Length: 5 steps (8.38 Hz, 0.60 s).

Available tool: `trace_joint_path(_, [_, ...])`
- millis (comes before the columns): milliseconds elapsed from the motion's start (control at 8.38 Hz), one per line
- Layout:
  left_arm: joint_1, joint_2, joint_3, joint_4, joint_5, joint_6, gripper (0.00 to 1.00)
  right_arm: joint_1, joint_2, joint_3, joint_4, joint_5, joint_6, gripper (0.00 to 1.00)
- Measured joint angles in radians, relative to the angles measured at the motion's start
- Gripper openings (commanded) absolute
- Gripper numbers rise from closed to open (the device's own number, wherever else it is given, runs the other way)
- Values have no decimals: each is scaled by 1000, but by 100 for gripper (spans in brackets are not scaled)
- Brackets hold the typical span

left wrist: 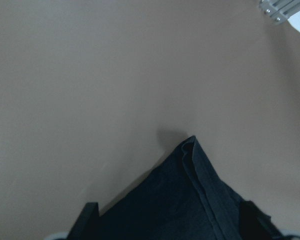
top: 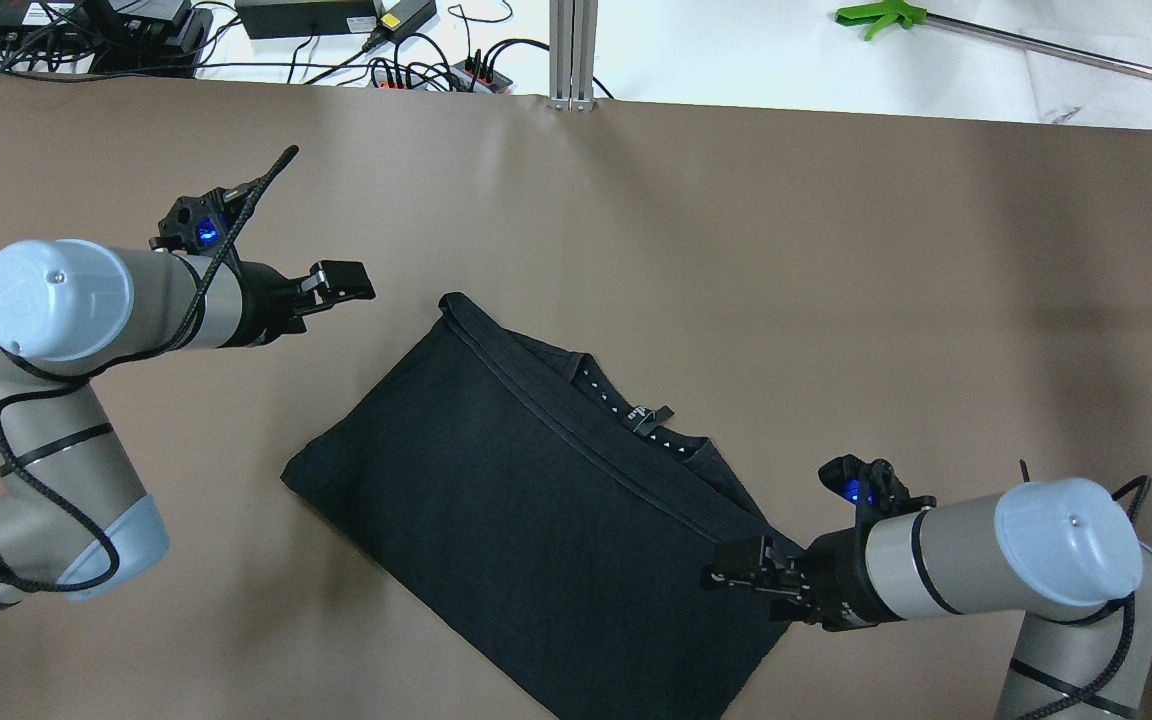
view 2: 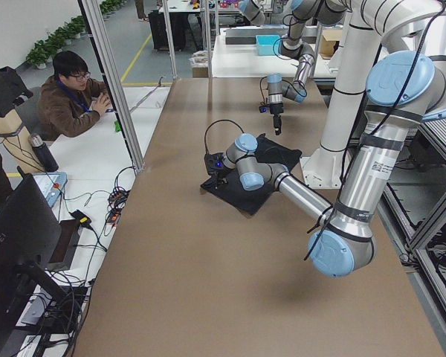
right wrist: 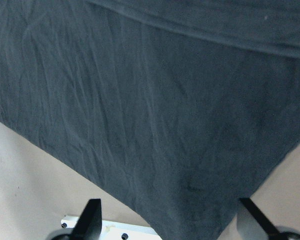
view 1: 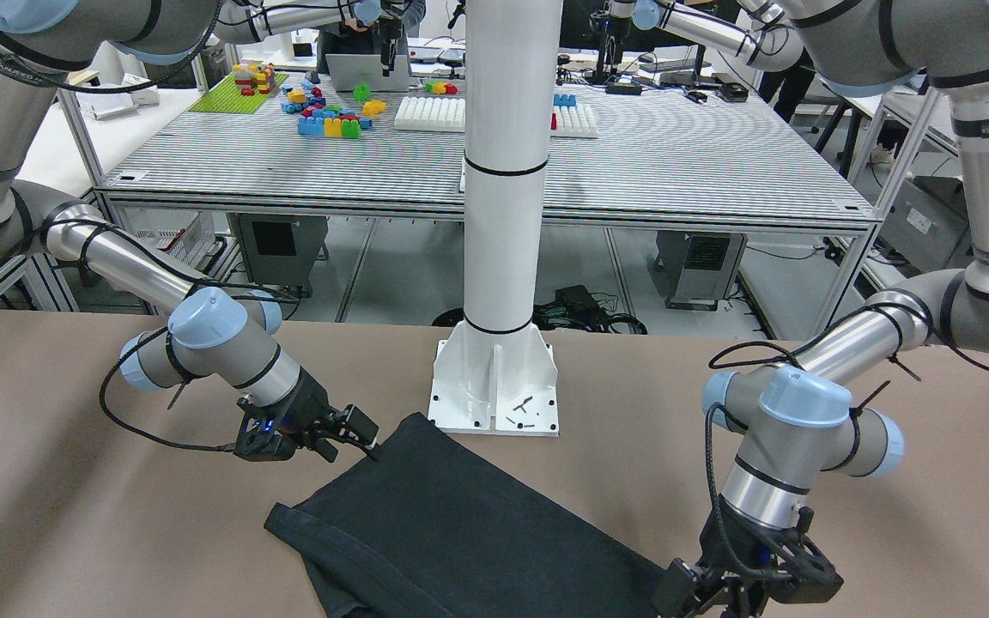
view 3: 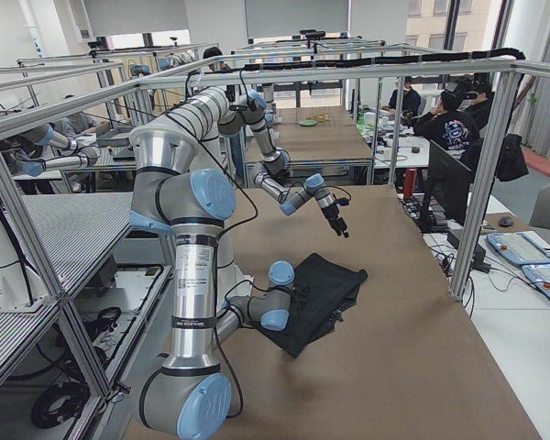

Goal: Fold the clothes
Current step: 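Drag the grasped corner toward the robot with the right gripper while the left gripper lowers, then grasp the shirt's corner nearest the left gripper with the left gripper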

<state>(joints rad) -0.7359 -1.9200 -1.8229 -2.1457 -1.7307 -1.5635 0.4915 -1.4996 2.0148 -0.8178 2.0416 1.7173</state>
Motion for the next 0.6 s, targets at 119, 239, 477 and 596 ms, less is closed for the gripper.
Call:
trace_joint_path(119, [30, 44, -39, 0, 5, -19, 100, 36, 3, 0, -8, 0, -3, 95])
trace_joint_path(239, [64, 95, -72, -3, 23, -49, 100, 66, 4, 0, -12, -1, -6, 95])
trace_joint_path(477, [163, 197, -108, -77, 82, -82, 100, 108, 8, -1, -15, -12, -8, 95])
trace_joint_path(596, [216, 241, -111, -136, 130, -90, 100, 119, 9, -1, -15, -20, -8, 95])
